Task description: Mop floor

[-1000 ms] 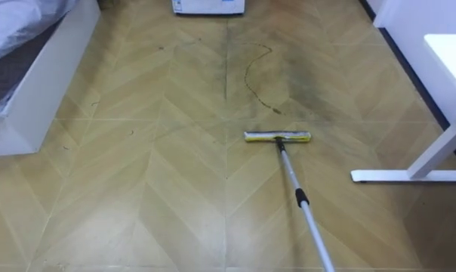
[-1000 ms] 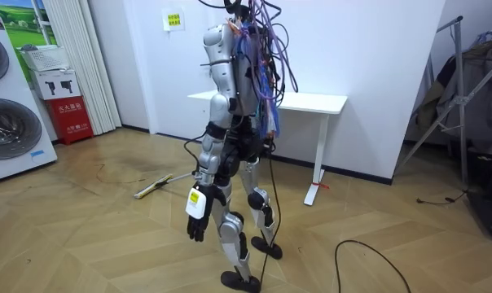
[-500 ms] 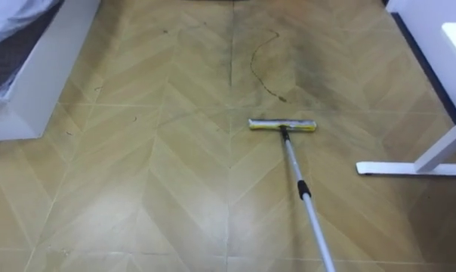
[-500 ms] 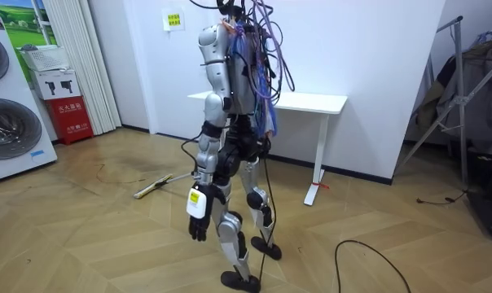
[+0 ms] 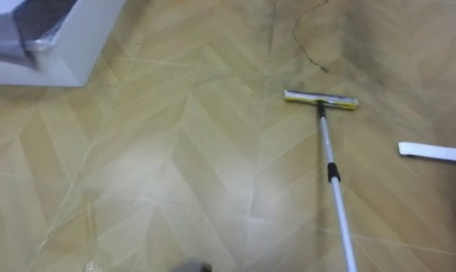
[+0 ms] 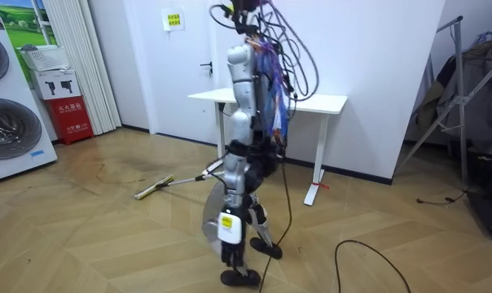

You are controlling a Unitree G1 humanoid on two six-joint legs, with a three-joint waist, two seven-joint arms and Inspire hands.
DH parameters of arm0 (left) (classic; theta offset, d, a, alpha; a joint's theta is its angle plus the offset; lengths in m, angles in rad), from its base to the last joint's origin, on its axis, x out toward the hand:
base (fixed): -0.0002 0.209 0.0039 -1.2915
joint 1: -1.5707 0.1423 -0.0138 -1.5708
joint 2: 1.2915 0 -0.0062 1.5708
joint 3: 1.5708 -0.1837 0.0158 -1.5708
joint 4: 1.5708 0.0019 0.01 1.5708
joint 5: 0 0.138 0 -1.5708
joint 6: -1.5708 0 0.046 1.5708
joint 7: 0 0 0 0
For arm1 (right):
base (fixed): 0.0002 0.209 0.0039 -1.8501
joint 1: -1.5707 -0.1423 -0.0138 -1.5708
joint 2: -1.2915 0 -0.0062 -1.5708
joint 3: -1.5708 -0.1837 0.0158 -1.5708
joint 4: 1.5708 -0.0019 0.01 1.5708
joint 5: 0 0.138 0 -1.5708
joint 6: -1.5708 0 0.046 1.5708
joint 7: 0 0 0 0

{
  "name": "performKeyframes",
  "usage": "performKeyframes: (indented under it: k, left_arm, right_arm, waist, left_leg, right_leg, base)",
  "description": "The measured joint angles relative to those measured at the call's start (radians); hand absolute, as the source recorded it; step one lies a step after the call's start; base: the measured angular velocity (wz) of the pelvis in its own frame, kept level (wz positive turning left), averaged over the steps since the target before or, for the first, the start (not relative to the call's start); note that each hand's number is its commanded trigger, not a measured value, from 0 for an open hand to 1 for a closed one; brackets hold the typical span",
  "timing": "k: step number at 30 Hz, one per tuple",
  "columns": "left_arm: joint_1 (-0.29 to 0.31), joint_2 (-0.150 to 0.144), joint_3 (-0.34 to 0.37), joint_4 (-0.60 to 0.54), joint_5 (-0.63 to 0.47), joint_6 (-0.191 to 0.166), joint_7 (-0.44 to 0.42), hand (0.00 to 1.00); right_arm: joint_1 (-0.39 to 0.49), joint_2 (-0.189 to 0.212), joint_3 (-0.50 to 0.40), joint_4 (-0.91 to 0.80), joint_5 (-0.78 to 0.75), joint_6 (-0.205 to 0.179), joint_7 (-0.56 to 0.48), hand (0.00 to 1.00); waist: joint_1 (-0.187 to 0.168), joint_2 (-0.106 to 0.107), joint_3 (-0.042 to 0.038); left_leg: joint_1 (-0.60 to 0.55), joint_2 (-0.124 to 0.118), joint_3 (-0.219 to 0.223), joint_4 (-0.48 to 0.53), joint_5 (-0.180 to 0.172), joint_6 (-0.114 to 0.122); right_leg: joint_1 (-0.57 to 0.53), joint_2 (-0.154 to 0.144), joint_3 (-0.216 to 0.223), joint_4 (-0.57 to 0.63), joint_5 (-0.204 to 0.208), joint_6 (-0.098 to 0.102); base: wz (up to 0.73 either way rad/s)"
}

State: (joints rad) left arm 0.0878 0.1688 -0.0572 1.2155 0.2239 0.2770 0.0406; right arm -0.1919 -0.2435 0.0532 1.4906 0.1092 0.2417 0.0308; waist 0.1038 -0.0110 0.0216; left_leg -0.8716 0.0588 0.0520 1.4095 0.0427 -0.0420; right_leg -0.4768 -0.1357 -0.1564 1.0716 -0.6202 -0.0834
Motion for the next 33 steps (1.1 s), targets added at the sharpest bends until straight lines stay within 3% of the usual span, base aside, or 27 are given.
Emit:
performKeyframes:
  k: [1,2,3,4,6,8,9,10,11,12,13,15,16,18,20,22,23,24,25,27,29,30,31,33]
  left_arm:
    - [-0.001,0.000,-0.003,0.004,0.000,-0.002,-0.011,0.00]
    - [-0.001,0.003,-0.004,0.005,0.001,-0.008,-0.030,0.00]
    - [0.005,0.006,-0.004,0.005,0.000,-0.019,-0.042,0.00]
    - [0.007,0.009,-0.003,0.005,0.000,-0.024,-0.050,0.00]
    - [0.005,0.026,0.006,0.010,0.002,-0.038,-0.079,0.00]
    - [-0.005,0.043,0.003,0.025,0.002,-0.041,-0.108,0.00]
    - [-0.019,0.049,-0.003,0.029,0.002,-0.039,-0.123,0.00]
    - [-0.028,0.050,-0.009,0.031,0.001,-0.038,-0.128,0.00]
    - [-0.037,0.047,-0.026,0.035,-0.004,-0.038,-0.134,0.00]
    - [-0.050,0.040,-0.029,0.039,-0.017,-0.041,-0.132,0.00]
    - [-0.057,0.037,-0.033,0.038,-0.017,-0.041,-0.131,0.00]
    - [-0.089,0.027,-0.036,0.028,-0.017,-0.047,-0.101,0.00]
    - [-0.094,0.026,-0.035,0.021,-0.018,-0.053,-0.089,0.00]
    - [-0.117,0.013,-0.033,0.016,-0.018,-0.066,-0.043,0.00]
    - [-0.117,0.002,-0.033,0.009,-0.015,-0.066,-0.013,0.00]
    - [-0.115,-0.013,-0.036,0.010,-0.016,-0.065,0.004,0.00]
    - [-0.111,-0.027,-0.034,0.015,-0.017,-0.057,0.013,0.00]
    - [-0.109,-0.041,-0.034,0.013,-0.018,-0.053,0.017,0.00]
    - [-0.108,-0.046,-0.034,0.013,-0.023,-0.053,0.017,0.00]
    - [-0.101,-0.048,-0.033,0.014,-0.053,-0.053,0.018,0.00]
    - [-0.101,-0.038,-0.034,0.012,-0.085,-0.052,0.019,0.00]
    - [-0.096,-0.030,-0.034,0.012,-0.092,-0.052,0.024,0.00]
    - [-0.093,-0.026,-0.034,0.013,-0.101,-0.052,0.028,0.00]
    - [-0.079,-0.004,-0.040,0.010,-0.112,-0.052,0.036,0.00]
  right_arm:
    - [-0.019,-0.016,0.004,0.000,0.011,-0.001,0.011,1.00]
    - [-0.064,-0.042,0.017,0.000,0.029,-0.003,0.036,1.00]
    - [-0.105,-0.059,0.032,-0.004,0.042,-0.002,0.051,1.00]
    - [-0.126,-0.065,0.044,-0.007,0.045,-0.001,0.058,1.00]
    - [-0.177,-0.075,0.070,-0.012,0.080,0.000,0.077,1.00]
    - [-0.174,-0.075,0.083,-0.015,0.109,0.001,0.091,1.00]
    - [-0.158,-0.078,0.082,-0.017,0.123,0.002,0.099,1.00]
    - [-0.146,-0.080,0.082,-0.018,0.124,0.004,0.103,1.00]
    - [-0.121,-0.083,0.080,-0.015,0.130,0.011,0.103,1.00]
    - [-0.092,-0.088,0.081,-0.008,0.138,0.011,0.103,1.00]
    - [-0.080,-0.091,0.082,-0.006,0.138,0.011,0.101,1.00]
    - [-0.018,-0.102,0.083,-0.001,0.138,0.012,0.081,1.00]
    - [-0.002,-0.104,0.083,-0.001,0.138,0.012,0.073,1.00]
    - [0.046,-0.094,0.082,-0.001,0.130,0.013,0.016,1.00]
    - [0.079,-0.062,0.082,-0.002,0.134,0.013,-0.022,1.00]
    - [0.113,-0.026,0.082,-0.002,0.138,0.013,-0.048,1.00]
    - [0.129,-0.009,0.078,-0.002,0.138,0.014,-0.056,1.00]
    - [0.141,-0.001,0.077,-0.002,0.139,0.015,-0.063,1.00]
    - [0.140,0.001,0.077,-0.002,0.139,0.021,-0.065,1.00]
    - [0.118,0.001,0.078,-0.002,0.133,0.029,-0.074,1.00]
    - [0.073,-0.007,0.078,0.006,0.126,0.040,-0.072,1.00]
    - [0.040,-0.016,0.078,0.024,0.126,0.039,-0.070,1.00]
    - [0.024,-0.022,0.078,0.025,0.127,0.038,-0.068,1.00]
    - [-0.053,-0.059,0.081,0.028,0.127,0.040,-0.042,1.00]
  waist:
    - [0.012,0.001,0.0012]
    - [0.033,-0.006,0.0070]
    - [0.048,-0.007,0.0074]
    - [0.050,-0.010,0.0072]
    - [0.061,-0.007,0.0049]
    - [0.063,0.004,0.0056]
    - [0.058,0.017,0.0013]
    - [0.057,0.014,0.0027]
    - [0.054,0.013,-0.0001]
    - [0.052,0.017,-0.0006]
    - [0.050,0.020,-0.0009]
    - [0.033,0.044,-0.0053]
    - [0.030,0.050,-0.0054]
    - [0.002,0.084,-0.0063]
    - [-0.023,0.085,-0.0073]
    - [-0.027,0.078,-0.0058]
    - [-0.029,0.076,-0.0046]
    - [-0.028,0.073,-0.0036]
    - [-0.024,0.071,-0.0042]
    - [-0.018,0.056,-0.0011]
    - [-0.017,0.046,-0.0015]
    - [-0.008,0.037,-0.0018]
    - [-0.002,0.033,-0.0009]
    - [0.032,0.005,-0.0003]
  left_leg:
    - [-0.046,0.002,0.005,0.067,-0.001,0.000]
    - [-0.120,0.008,0.023,0.146,-0.031,0.027]
    - [-0.148,0.017,0.047,0.117,-0.077,0.033]
    - [-0.146,0.014,0.052,0.065,-0.098,0.033]
    - [-0.063,0.006,0.047,-0.277,-0.150,0.031]
    - [0.015,0.000,0.025,-0.480,-0.161,0.027]
    - [0.022,-0.008,0.031,-0.502,-0.243,0.064]
    - [0.015,-0.019,0.036,-0.502,-0.260,0.079]
    - [0.012,-0.042,0.049,-0.511,-0.288,0.122]
    - [0.015,-0.074,0.050,-0.516,-0.309,0.141]
    - [0.018,-0.087,0.050,-0.515,-0.320,0.148]
    - [0.043,-0.125,0.048,-0.513,-0.366,0.168]
    - [0.048,-0.128,0.048,-0.513,-0.378,0.178]
    - [0.066,-0.128,0.037,-0.523,-0.406,0.191]
    - [0.089,-0.141,0.030,-0.557,-0.409,0.189]
    - [0.108,-0.145,0.014,-0.568,-0.421,0.176]
    - [0.120,-0.148,-0.006,-0.558,-0.439,0.161]
    - [0.134,-0.149,-0.018,-0.548,-0.447,0.150]
    - [0.136,-0.147,-0.024,-0.540,-0.448,0.149]
    - [0.142,-0.129,-0.027,-0.486,-0.463,0.117]
    - [0.115,-0.117,-0.023,-0.385,-0.456,0.094]
    - [0.086,-0.100,-0.018,-0.284,-0.435,0.059]
    - [0.070,-0.092,-0.017,-0.238,-0.418,0.046]
    - [0.003,-0.065,0.004,-0.080,-0.314,0.037]
  right_leg:
    - [-0.007,-0.001,0.005,0.011,-0.002,-0.005]
    - [-0.032,-0.002,0.022,0.029,-0.002,-0.006]
    - [-0.043,-0.002,0.032,0.028,-0.005,-0.001]
    - [-0.048,-0.002,0.035,0.024,-0.008,0.005]
    - [-0.063,0.000,0.040,0.003,-0.010,0.029]
    - [-0.068,0.002,0.034,-0.007,-0.015,0.048]
    - [-0.072,-0.007,0.031,-0.018,-0.020,0.058]
    - [-0.074,-0.020,0.029,-0.024,-0.019,0.067]
    - [-0.077,-0.041,0.031,-0.048,-0.001,0.110]
    - [-0.089,-0.044,0.055,-0.027,0.023,0.119]
    - [-0.104,-0.049,0.070,0.003,0.047,0.119]
    - [-0.181,-0.048,0.148,0.145,0.197,0.119]
    - [-0.203,-0.039,0.163,0.169,0.221,0.123]
    - [-0.301,-0.005,0.156,0.154,0.217,0.129]
    - [-0.351,0.008,0.141,0.018,0.215,0.126]
    - [-0.373,0.022,0.114,-0.171,0.241,0.106]
    - [-0.378,0.037,0.109,-0.219,0.304,0.093]
    - [-0.362,0.034,0.088,-0.217,0.303,0.073]
    - [-0.353,0.034,0.073,-0.213,0.297,0.066]
    - [-0.322,0.018,0.005,-0.184,0.258,0.032]
    - [-0.307,0.015,-0.014,-0.151,0.200,0.020]
    - [-0.301,0.016,-0.021,-0.110,0.161,0.012]
    - [-0.296,0.016,-0.024,-0.093,0.145,0.008]
    - [-0.288,0.016,-0.022,-0.027,0.085,-0.003]
  base:
    - [-0.35]
    - [-0.43]
    - [-0.43]
    - [-0.35]
    - [-0.24]
    - [-0.07]
    - [0.08]
    - [0.20]
    - [0.15]
    - [0.11]
    - [0.07]
    - [0.16]
    - [0.12]
    - [0.12]
    - [0.12]
    - [-0.06]
    - [-0.08]
    - [-0.07]
    - [-0.12]
    - [-0.17]
    - [0.09]
    - [0.15]
    - [0.08]
    - [0.05]
